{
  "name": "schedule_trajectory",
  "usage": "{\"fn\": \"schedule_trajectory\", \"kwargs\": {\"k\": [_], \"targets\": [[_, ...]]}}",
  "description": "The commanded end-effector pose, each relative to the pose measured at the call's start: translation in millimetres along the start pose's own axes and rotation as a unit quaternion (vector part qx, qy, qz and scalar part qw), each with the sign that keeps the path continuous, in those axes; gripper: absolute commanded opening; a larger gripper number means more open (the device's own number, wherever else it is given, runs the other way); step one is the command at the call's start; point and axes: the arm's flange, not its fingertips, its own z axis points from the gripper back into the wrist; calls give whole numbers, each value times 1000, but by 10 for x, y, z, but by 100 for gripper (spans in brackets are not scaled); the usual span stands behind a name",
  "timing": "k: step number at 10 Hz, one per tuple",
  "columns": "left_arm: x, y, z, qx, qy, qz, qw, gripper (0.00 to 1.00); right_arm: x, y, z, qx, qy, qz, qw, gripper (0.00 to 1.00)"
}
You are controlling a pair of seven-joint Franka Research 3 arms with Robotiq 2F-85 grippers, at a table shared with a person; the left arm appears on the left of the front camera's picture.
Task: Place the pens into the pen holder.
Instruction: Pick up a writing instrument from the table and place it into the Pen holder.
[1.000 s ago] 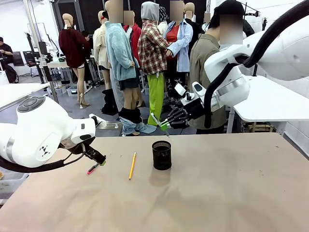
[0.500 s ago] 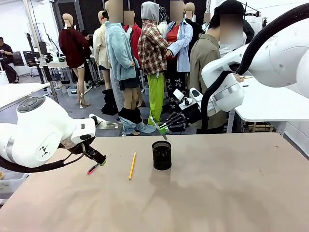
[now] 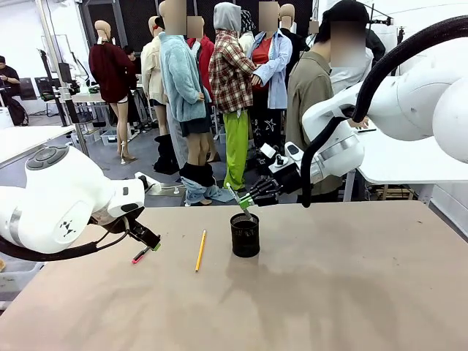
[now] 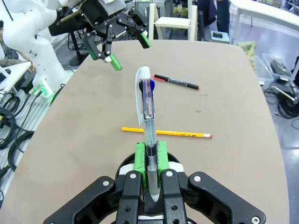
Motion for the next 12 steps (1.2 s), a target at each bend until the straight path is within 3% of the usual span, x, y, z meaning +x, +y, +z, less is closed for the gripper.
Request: {"fn": "schedule_trajectory", "kwargs": {"k": [1,5,6,9,12], "targets": [[-7,19,6,0,-1,3,1000,100,13,-93,-48,12,6,-13,1000,16],[-7,19,6,0,-1,3,1000,100,-1,9,82,-2,5,-18,1000,92],[-7,19,6,0,-1,3,1000,100,5,107,189,-8,-1,-18,1000,98],[-7,19,6,0,-1,3,1000,100,-1,720,569,-75,40,-7,996,98],[-7,19,6,0,-1,3,1000,100,-58,1397,1295,-201,71,-28,977,98]]}}
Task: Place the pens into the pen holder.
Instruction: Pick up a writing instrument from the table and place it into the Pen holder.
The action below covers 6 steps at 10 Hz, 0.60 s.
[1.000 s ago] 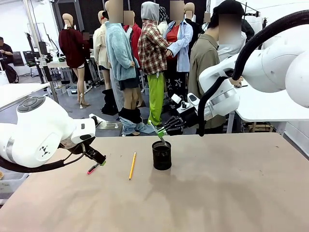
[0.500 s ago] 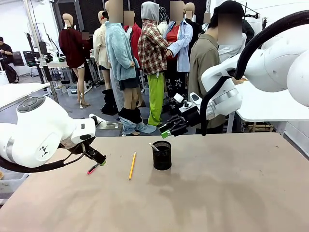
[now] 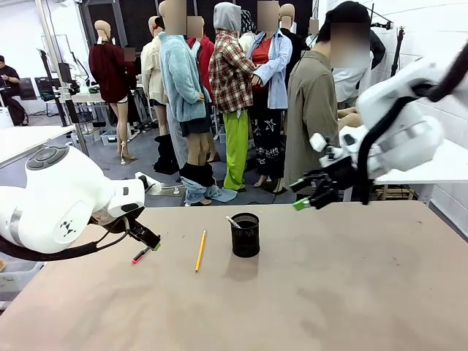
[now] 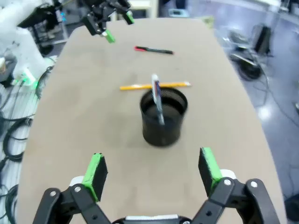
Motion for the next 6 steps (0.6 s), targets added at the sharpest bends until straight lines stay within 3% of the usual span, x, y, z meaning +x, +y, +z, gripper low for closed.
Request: {"fn": "schedule_trajectory", "kwargs": {"k": [1,3,4,6], "targets": [[-9,19,7,-1,-1,3,1000,100,-106,351,473,-94,15,-41,995,98],[-9,19,7,-1,-1,3,1000,100,-219,652,1132,-175,43,-136,974,98],[-9,19,7,-1,-1,3,1000,100,-219,763,1433,-236,56,-206,948,98],[-9,19,7,-1,-1,3,1000,100,-113,927,1839,-298,82,-309,900,98]]}}
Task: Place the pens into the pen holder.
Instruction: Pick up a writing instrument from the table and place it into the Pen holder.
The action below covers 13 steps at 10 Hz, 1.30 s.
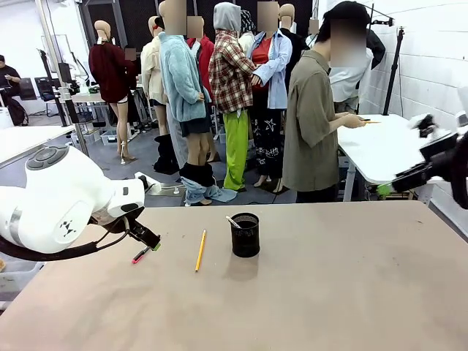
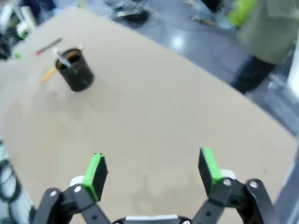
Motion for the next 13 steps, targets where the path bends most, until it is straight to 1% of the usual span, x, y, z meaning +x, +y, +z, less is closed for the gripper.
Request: {"fn": "schedule_trajectory", "kwargs": {"k": [1,2,3,4,5,6,7,13], "targets": [[-9,17,8,-1,-1,3,1000,100,176,160,216,-33,60,-102,992,98],[-9,17,8,-1,-1,3,1000,100,261,164,310,-52,134,-176,974,98],[-9,17,8,-1,-1,3,1000,100,315,174,388,-84,192,-208,955,98],[-9,17,8,-1,-1,3,1000,100,383,196,455,-130,234,-248,931,98],[-9,17,8,-1,-1,3,1000,100,409,240,473,-153,265,-271,913,98],[-9,17,8,-1,-1,3,1000,100,413,261,429,-140,295,-262,908,98],[-9,17,8,-1,-1,3,1000,100,27,30,293,-169,226,-221,934,98],[-9,17,8,-1,-1,3,1000,100,27,30,293,-169,226,-221,934,98]]}}
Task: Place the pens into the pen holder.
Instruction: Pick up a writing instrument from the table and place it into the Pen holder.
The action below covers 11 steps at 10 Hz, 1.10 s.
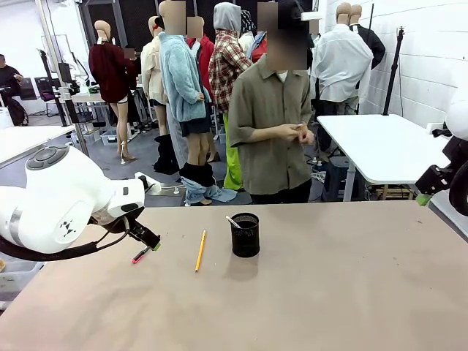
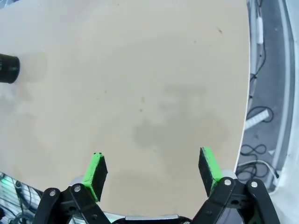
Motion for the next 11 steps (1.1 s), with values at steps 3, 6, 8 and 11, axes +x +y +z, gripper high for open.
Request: {"fn": "schedule_trajectory", "kwargs": {"k": [3,6,8,11], "targets": [[-9,17,9,-1,-1,3,1000,100,-26,-5,-34,-10,-4,3,1000,98],[0,0,0,0,0,0,1000,100,-26,-5,-34,-10,-4,3,1000,98],[218,192,-283,-5,61,26,998,100,-26,-5,-34,-10,-4,3,1000,98],[409,423,-653,-2,135,44,990,100,-26,-5,-34,-10,-4,3,1000,98]]}}
